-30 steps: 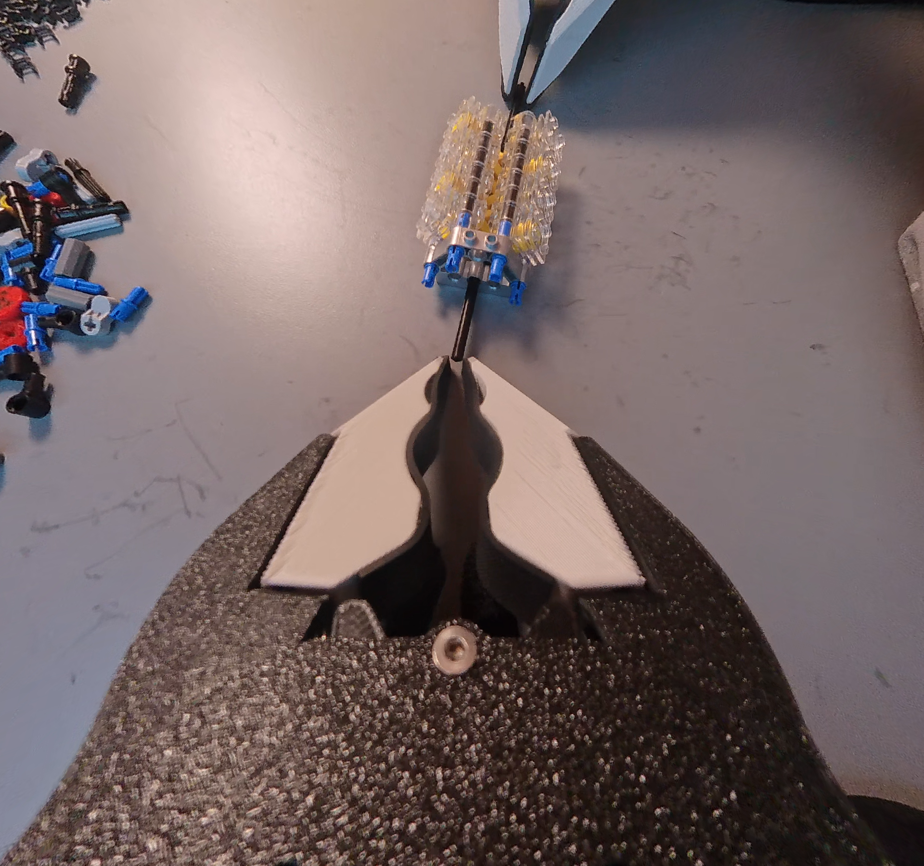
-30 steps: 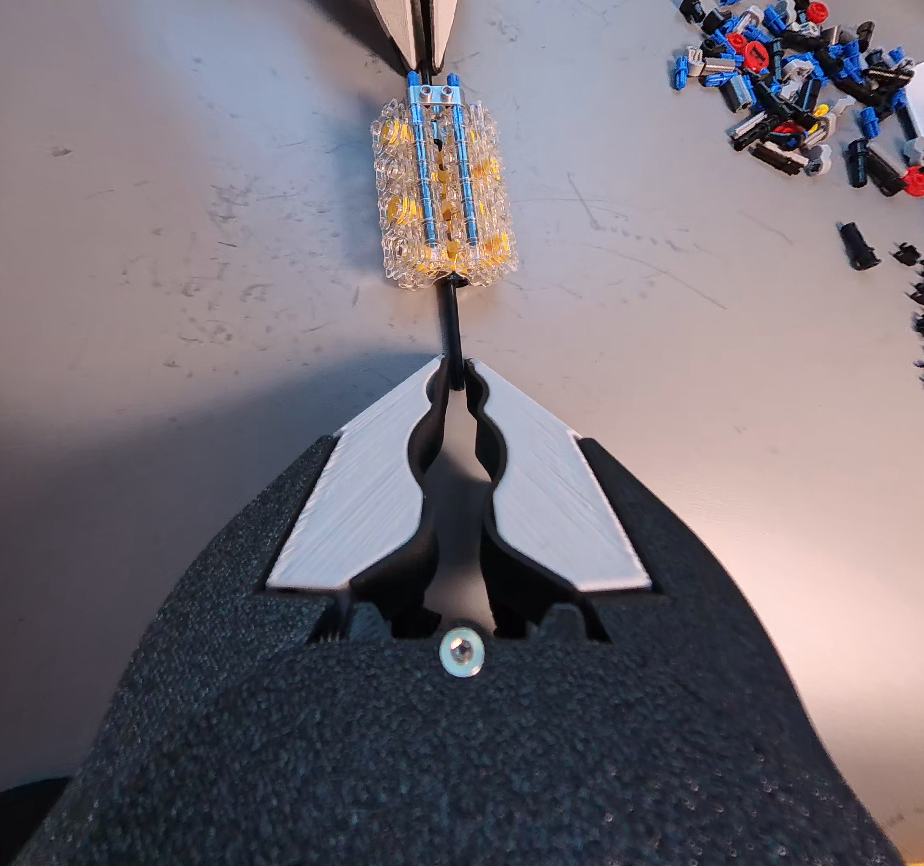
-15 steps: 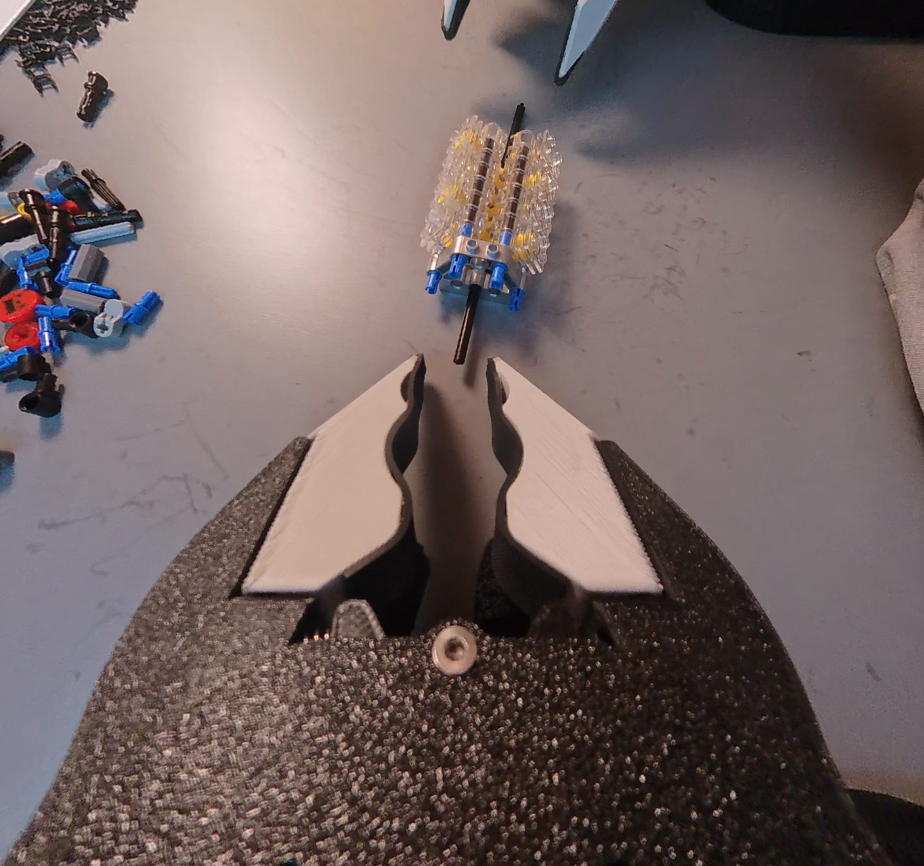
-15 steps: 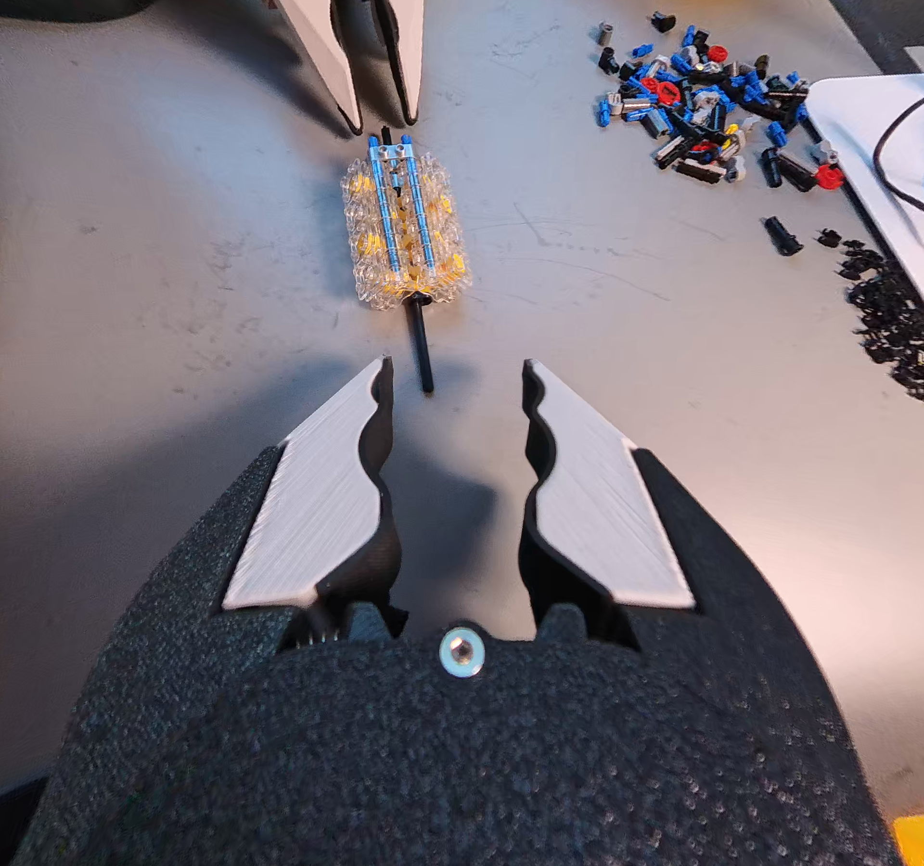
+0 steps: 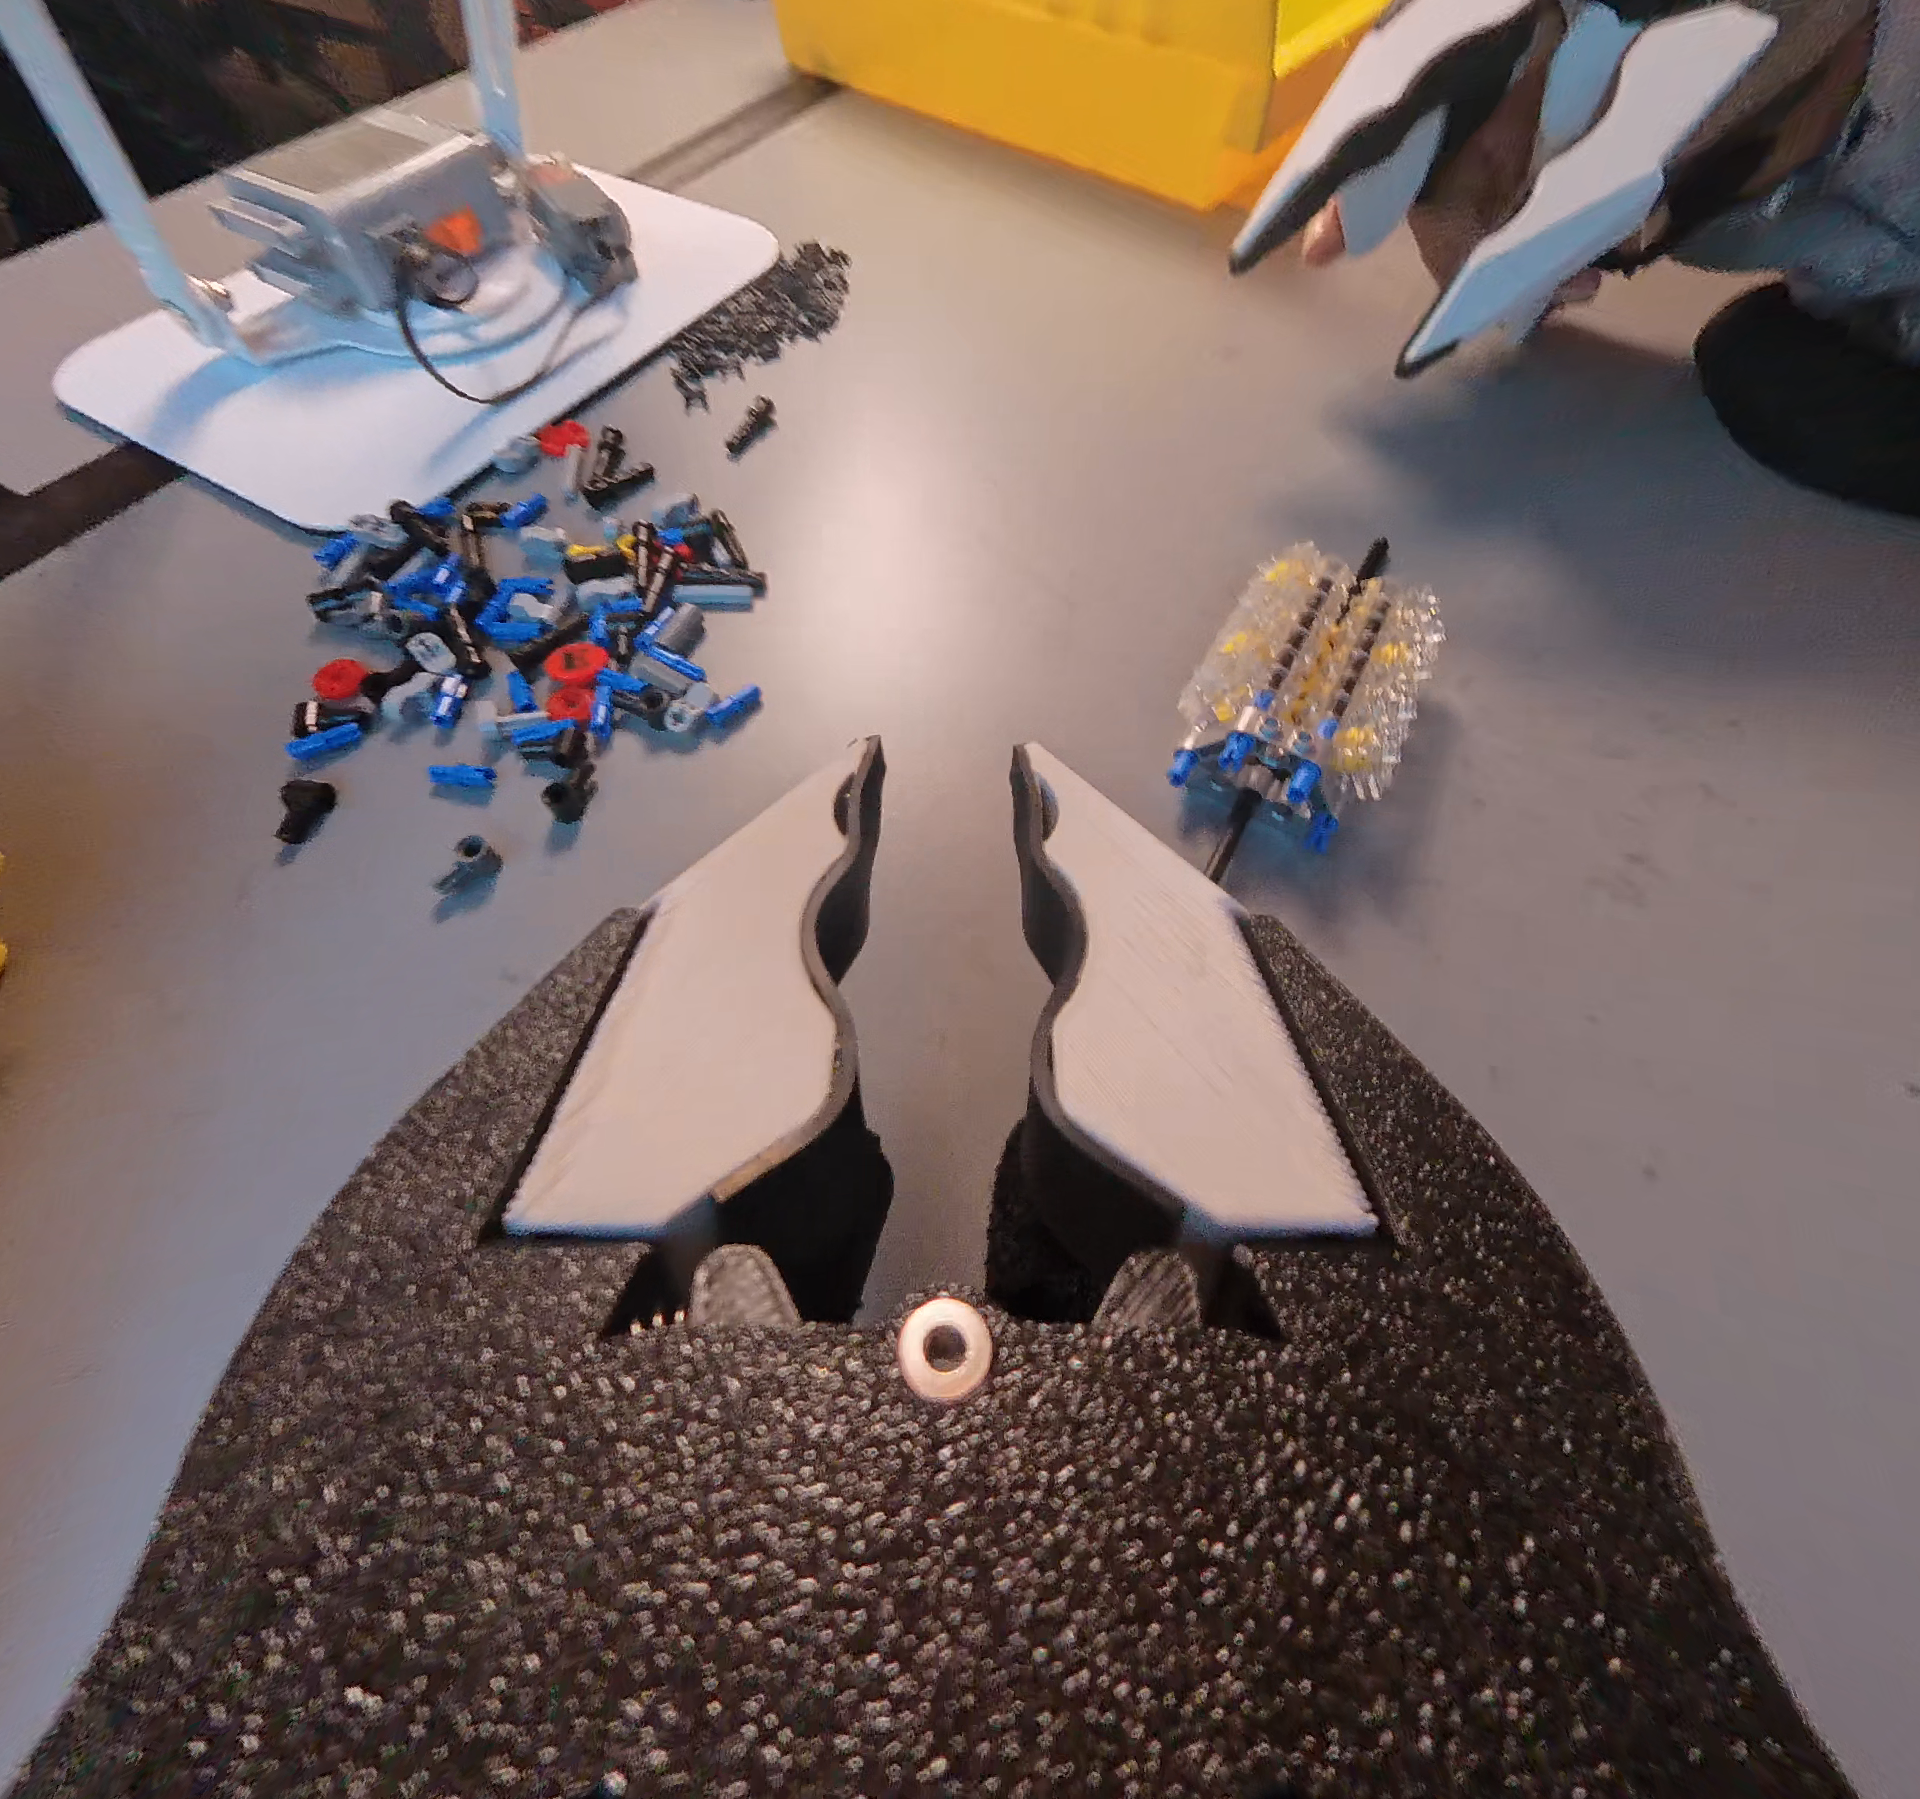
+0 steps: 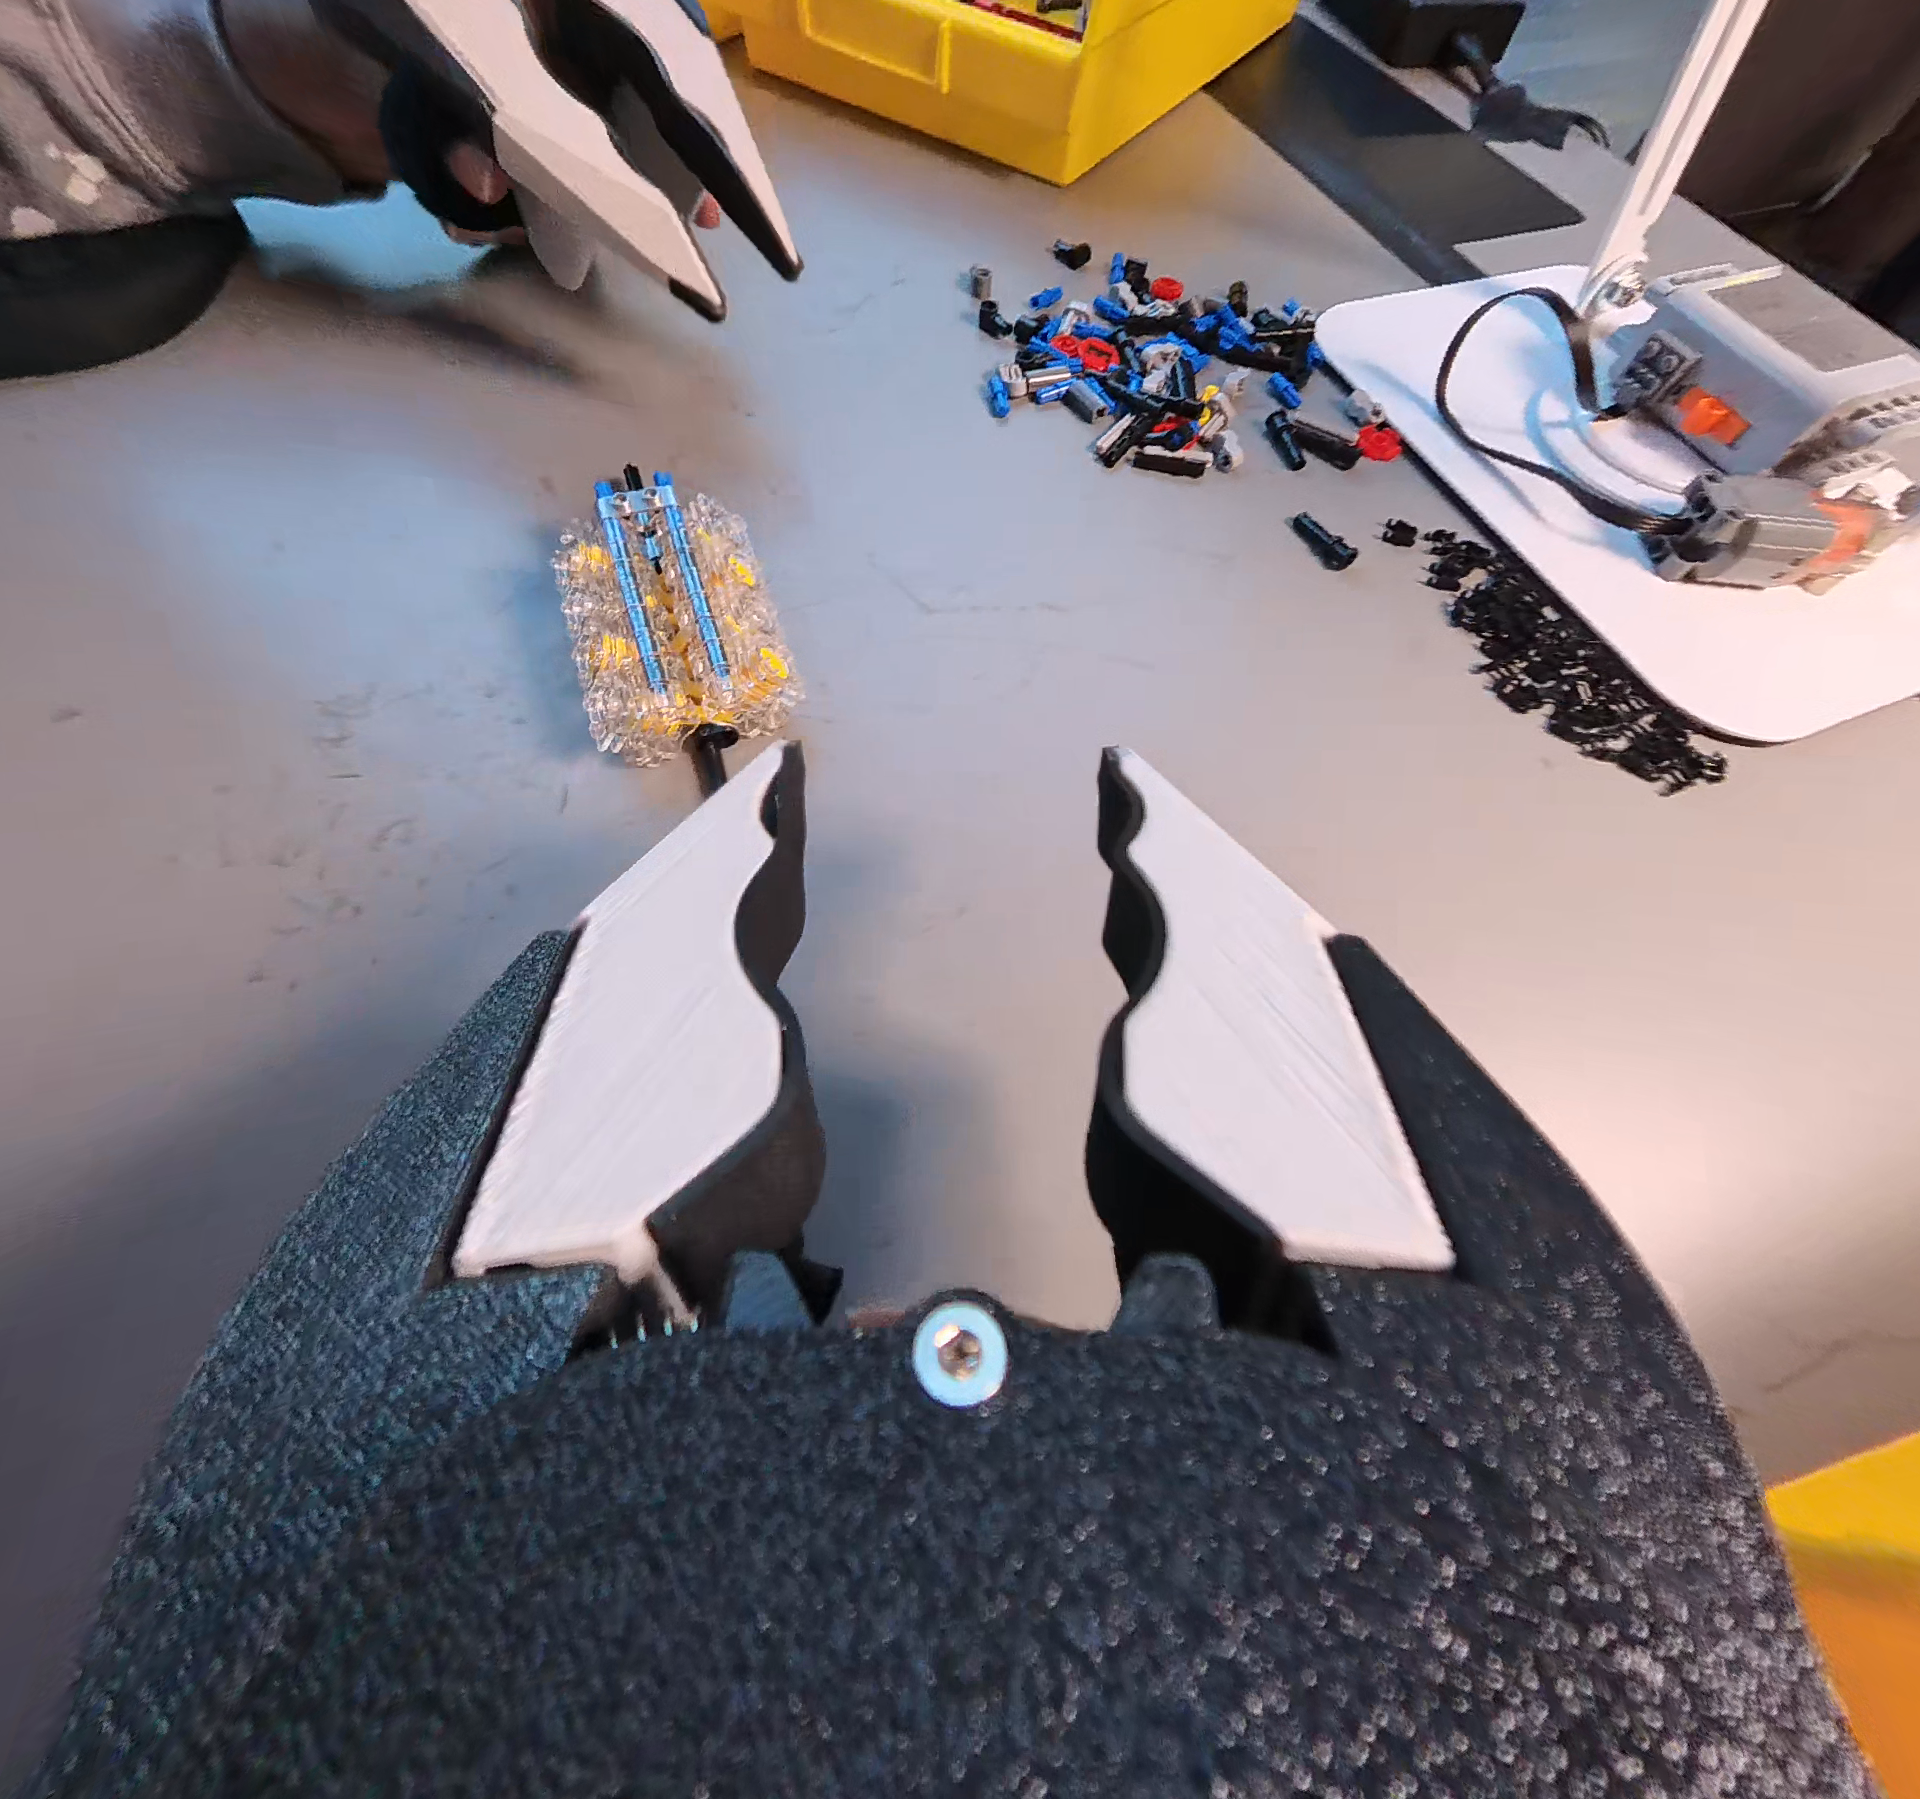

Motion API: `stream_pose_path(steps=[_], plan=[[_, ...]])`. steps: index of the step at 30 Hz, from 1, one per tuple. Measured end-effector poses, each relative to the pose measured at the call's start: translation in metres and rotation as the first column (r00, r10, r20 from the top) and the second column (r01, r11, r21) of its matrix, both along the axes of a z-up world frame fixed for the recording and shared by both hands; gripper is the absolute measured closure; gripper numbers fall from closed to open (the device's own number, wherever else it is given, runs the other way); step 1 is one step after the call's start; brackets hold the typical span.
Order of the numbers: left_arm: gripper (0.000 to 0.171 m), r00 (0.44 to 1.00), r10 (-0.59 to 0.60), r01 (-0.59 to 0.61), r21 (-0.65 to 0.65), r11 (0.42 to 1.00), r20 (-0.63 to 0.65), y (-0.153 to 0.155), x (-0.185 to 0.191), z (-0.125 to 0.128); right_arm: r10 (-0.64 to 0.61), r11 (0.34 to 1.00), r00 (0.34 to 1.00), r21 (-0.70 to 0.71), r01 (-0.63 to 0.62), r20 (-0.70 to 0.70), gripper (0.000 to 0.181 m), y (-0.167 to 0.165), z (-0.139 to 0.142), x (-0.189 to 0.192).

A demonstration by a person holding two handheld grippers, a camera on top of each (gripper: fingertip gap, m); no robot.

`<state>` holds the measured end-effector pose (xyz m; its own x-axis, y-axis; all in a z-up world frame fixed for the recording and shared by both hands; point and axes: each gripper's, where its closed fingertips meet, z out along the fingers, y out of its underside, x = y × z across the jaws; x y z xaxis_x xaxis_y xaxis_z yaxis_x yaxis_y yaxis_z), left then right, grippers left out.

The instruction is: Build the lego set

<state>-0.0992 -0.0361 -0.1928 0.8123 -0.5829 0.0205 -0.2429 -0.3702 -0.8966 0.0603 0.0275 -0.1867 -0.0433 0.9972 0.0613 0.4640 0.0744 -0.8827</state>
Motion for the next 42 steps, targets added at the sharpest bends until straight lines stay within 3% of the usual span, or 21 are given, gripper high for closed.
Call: stream_pose_path(steps=[8, 15, 42], plan=[[0.134, 0.971, 0.202, -0.223, 0.178, 0.958, 0.129, 0.017, -0.028, 0.039, -0.119, 0.986, 0.989, 0.106, 0.129, -0.089, 0.121, 0.019, 0.014, -0.005], [0.118, 0.951, 0.242, -0.285, 0.241, 0.928, 0.195, 0.013, -0.034, 0.059, -0.197, 0.966, 0.970, 0.144, 0.217, -0.142, 0.107, 0.030, 0.023, -0.006], [0.121, 0.947, 0.291, -0.312, 0.176, 0.934, 0.138, 0.019, -0.040, 0.035, -0.328, 0.906, 0.906, 0.182, 0.382, -0.267, 0.114, 0.053, 0.042, 0.002]])
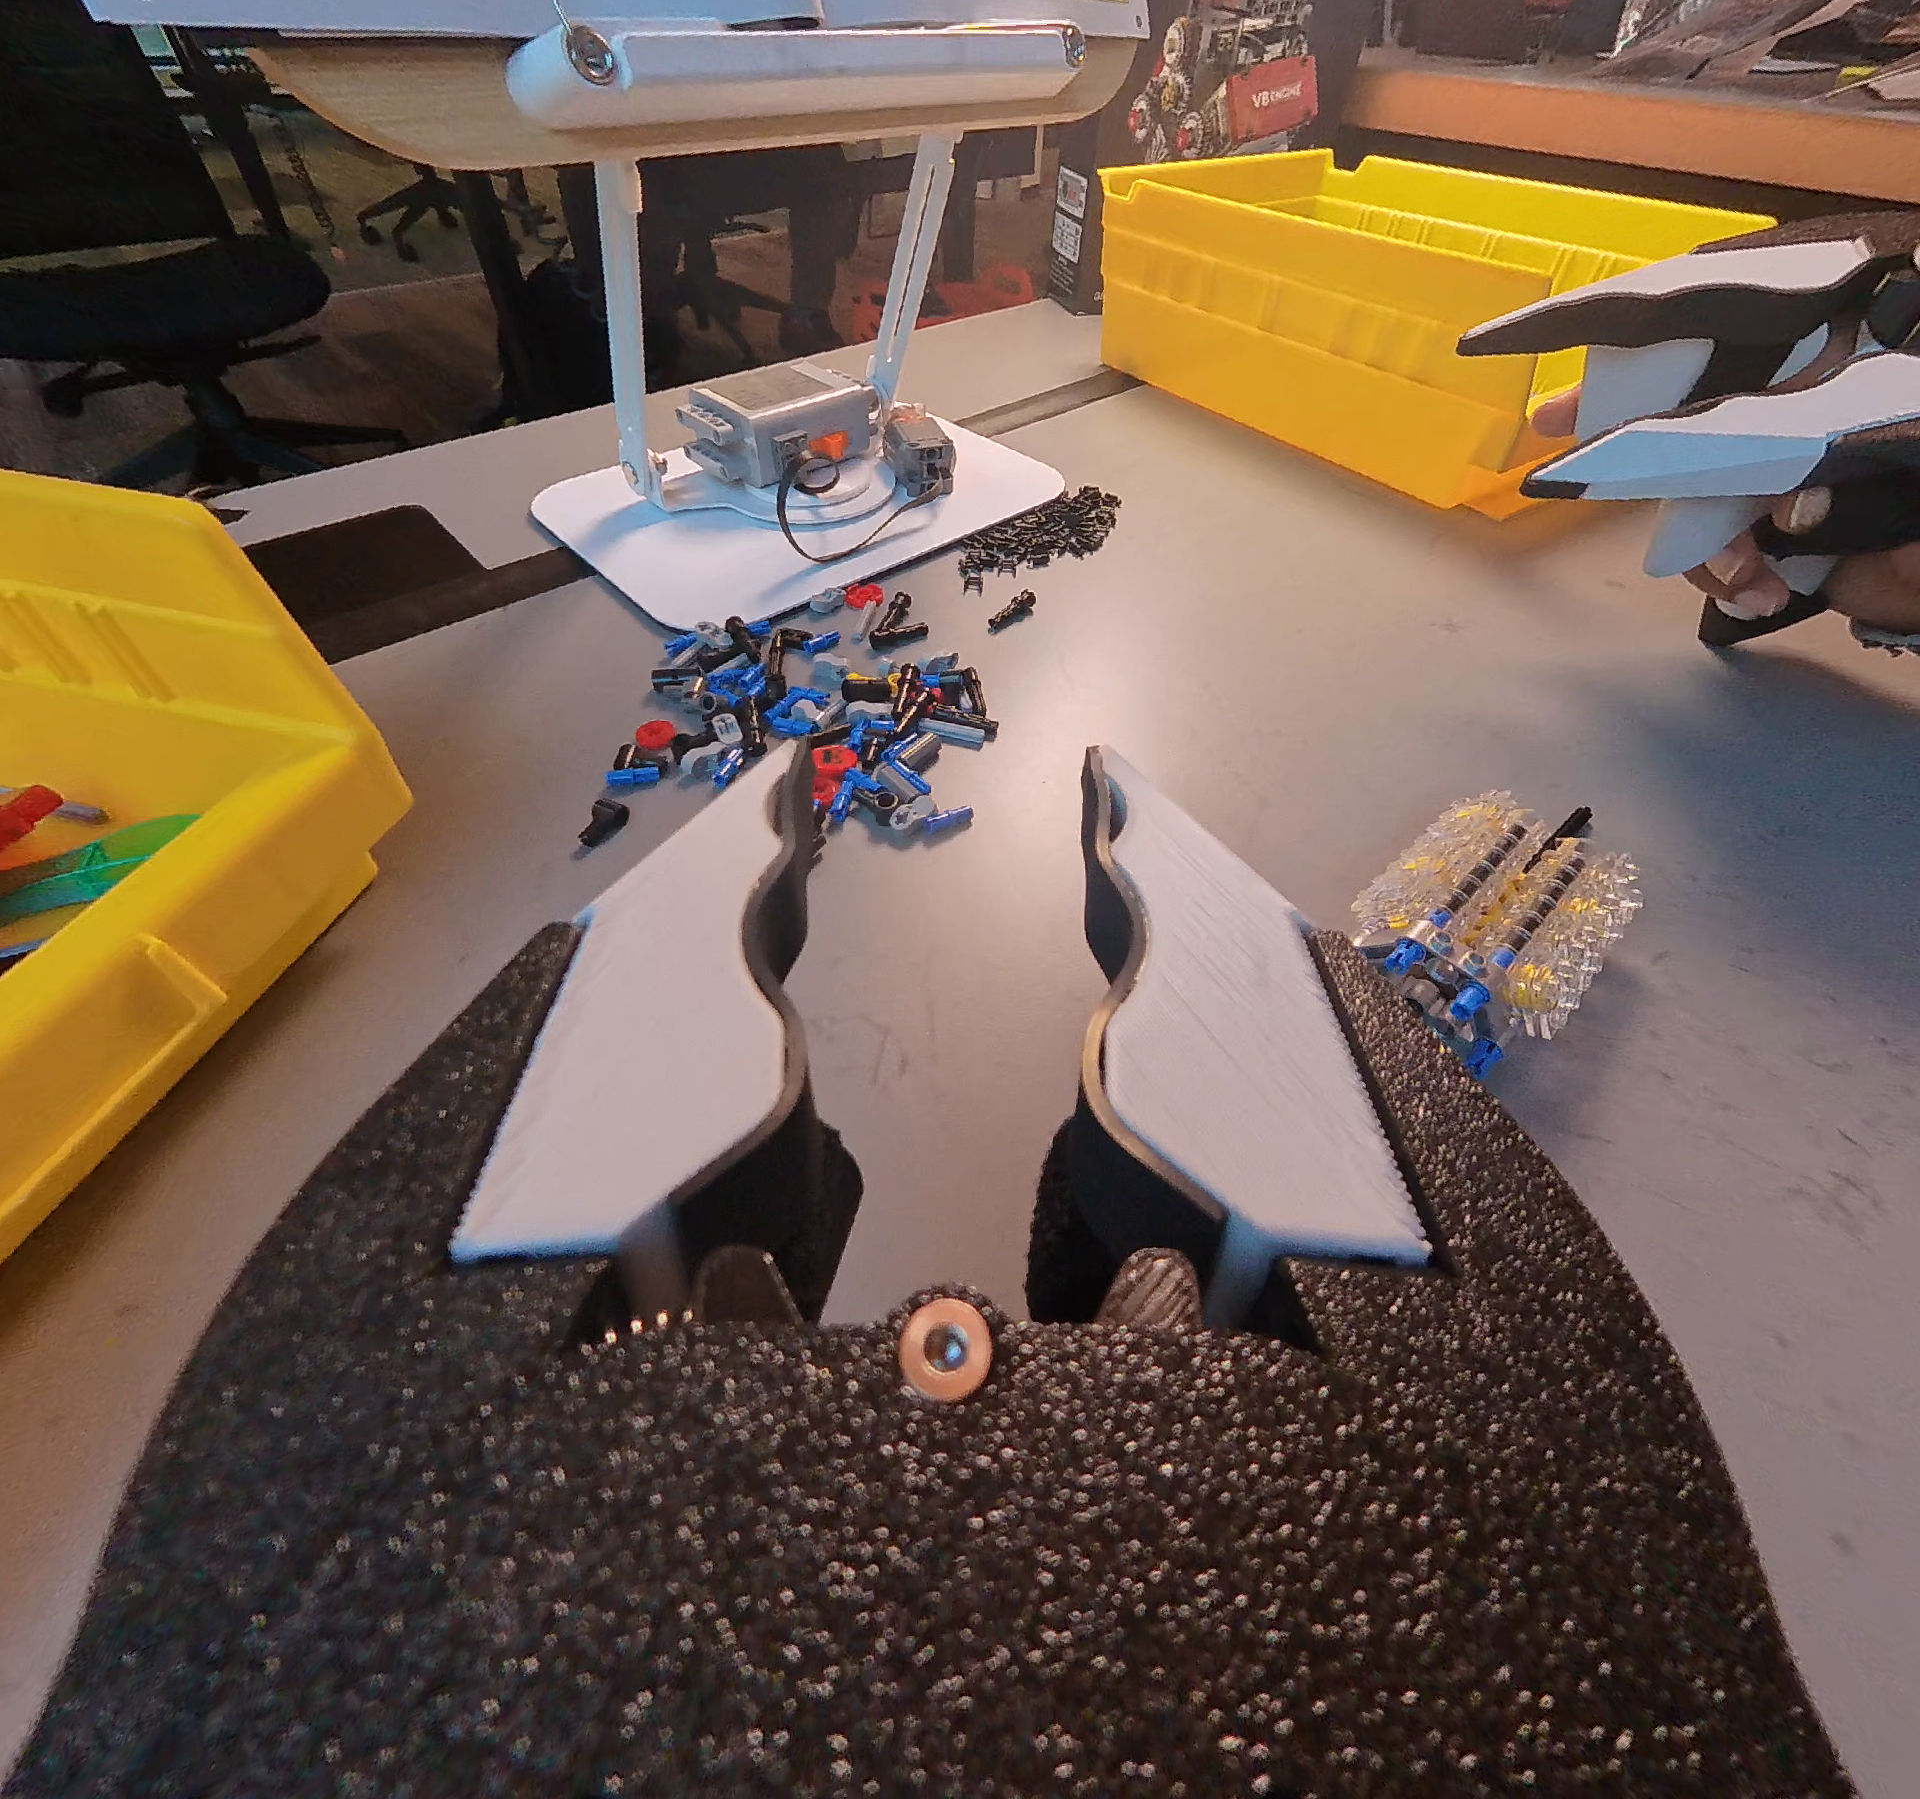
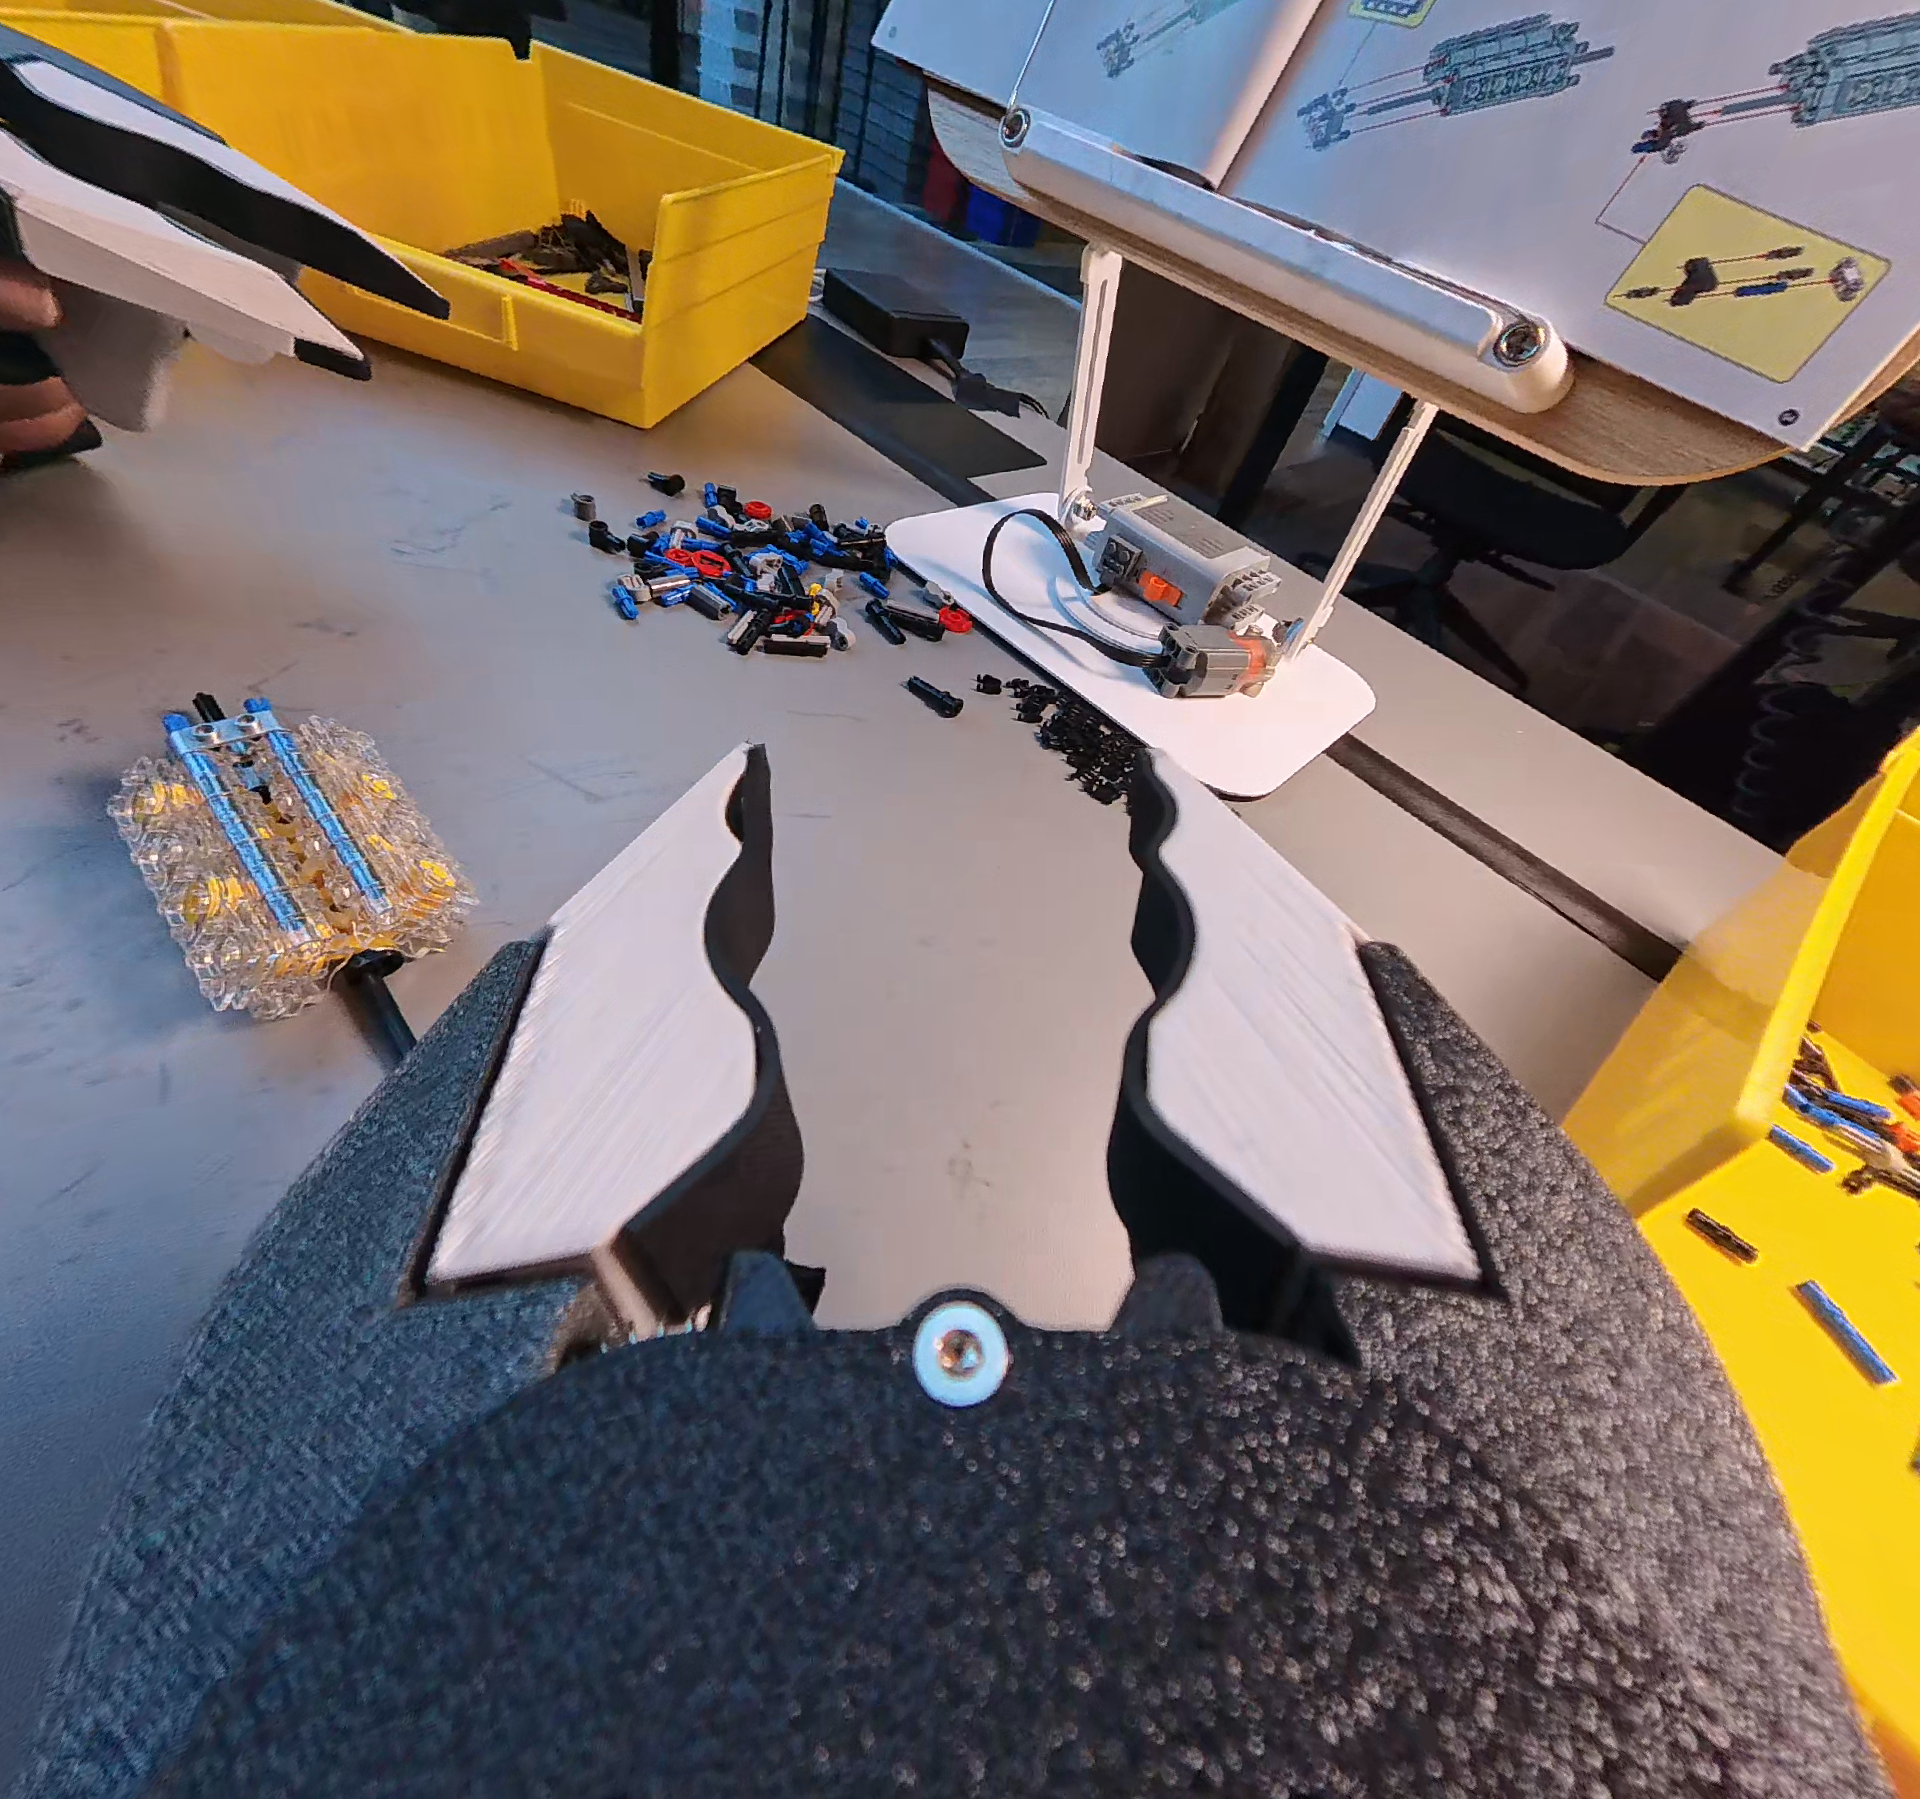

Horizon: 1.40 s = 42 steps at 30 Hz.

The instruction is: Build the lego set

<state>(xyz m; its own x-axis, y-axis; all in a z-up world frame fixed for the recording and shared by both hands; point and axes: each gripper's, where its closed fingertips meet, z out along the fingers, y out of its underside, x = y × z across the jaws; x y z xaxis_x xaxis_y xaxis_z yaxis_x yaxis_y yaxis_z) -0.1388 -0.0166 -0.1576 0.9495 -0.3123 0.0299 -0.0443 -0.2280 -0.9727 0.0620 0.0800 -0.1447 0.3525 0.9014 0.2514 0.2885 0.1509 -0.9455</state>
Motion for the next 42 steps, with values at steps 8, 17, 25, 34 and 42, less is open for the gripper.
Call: stream_pose_path(steps=[8, 17, 25, 34, 42], plan=[[0.120, 1.000, 0.008, -0.008, -0.001, 1.000, -0.029, -0.001, -0.001, 0.000, -0.020, 1.000, 0.999, 0.023, 0.021, -0.025, 0.118, 0.004, 0.007, 0.005], [0.128, 0.999, 0.016, -0.017, -0.019, 1.000, -0.035, -0.001, -0.002, -0.004, -0.189, 0.971, 0.971, 0.117, 0.207, -0.143, 0.127, 0.039, 0.060, 0.050], [0.129, 0.999, 0.009, -0.010, -0.030, 1.000, -0.032, 0.001, -0.002, -0.007, -0.469, 0.879, 0.882, 0.120, 0.461, 0.045, 0.151, 0.147, 0.103, 0.136], [0.130, 0.998, 0.019, -0.021, -0.028, 0.999, -0.056, 0.001, -0.004, -0.009, -0.115, 0.853, 0.729, -0.309, 0.421, 0.675, 0.154, 0.215, -0.047, 0.148], [0.131, 0.998, 0.015, -0.016, -0.028, 0.999, -0.054, 0.000, -0.005, -0.009, -0.053, 0.780, 0.674, -0.391, 0.489, 0.737, 0.179, 0.224, -0.085, 0.155]])
